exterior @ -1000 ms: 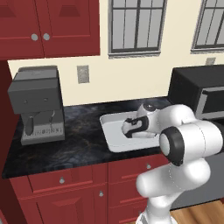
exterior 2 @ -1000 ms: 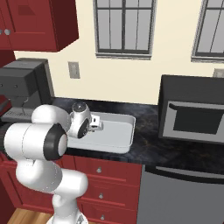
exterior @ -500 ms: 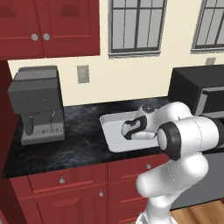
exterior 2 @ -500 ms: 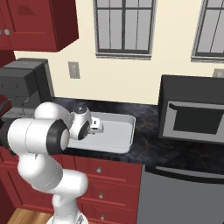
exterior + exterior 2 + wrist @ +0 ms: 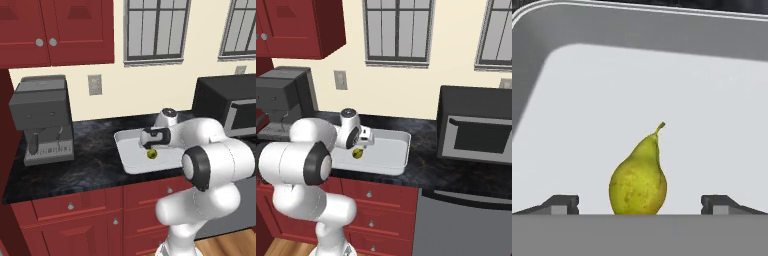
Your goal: Pick the pear and banana from the fridge and place them inside the tupperware on the counter.
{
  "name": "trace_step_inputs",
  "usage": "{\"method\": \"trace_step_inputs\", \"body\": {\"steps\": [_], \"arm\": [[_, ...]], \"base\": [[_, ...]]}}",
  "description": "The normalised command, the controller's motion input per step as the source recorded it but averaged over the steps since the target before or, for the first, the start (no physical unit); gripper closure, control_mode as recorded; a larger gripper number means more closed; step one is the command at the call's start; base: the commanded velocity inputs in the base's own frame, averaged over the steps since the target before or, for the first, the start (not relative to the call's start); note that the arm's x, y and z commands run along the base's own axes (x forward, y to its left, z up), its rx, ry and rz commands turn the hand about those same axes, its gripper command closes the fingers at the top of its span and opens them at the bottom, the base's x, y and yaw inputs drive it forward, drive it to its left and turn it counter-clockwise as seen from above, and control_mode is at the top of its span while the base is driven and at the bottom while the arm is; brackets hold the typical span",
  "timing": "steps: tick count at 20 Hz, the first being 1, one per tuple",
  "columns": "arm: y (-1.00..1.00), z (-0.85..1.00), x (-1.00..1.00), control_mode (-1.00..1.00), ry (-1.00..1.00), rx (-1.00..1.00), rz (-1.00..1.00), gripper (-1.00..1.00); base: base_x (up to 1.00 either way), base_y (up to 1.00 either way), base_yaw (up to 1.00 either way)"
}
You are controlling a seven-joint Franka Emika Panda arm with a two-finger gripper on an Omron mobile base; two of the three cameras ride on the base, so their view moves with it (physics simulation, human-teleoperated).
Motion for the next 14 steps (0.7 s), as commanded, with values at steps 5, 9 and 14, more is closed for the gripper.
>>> {"method": "trace_step_inputs", "body": {"steps": [5,9,14], "arm": [[-0.08,0.72,-1.00,-1.00,-0.06,0.00,0.00,-1.00],[-0.20,0.95,-1.00,-1.00,-0.09,0.00,0.00,-1.00],[-0.19,0.94,-1.00,-1.00,-0.10,0.00,0.00,-1.00]], "base": [[0.00,0.00,0.00],[0.00,0.00,0.00],[0.00,0.00,0.00]]}}
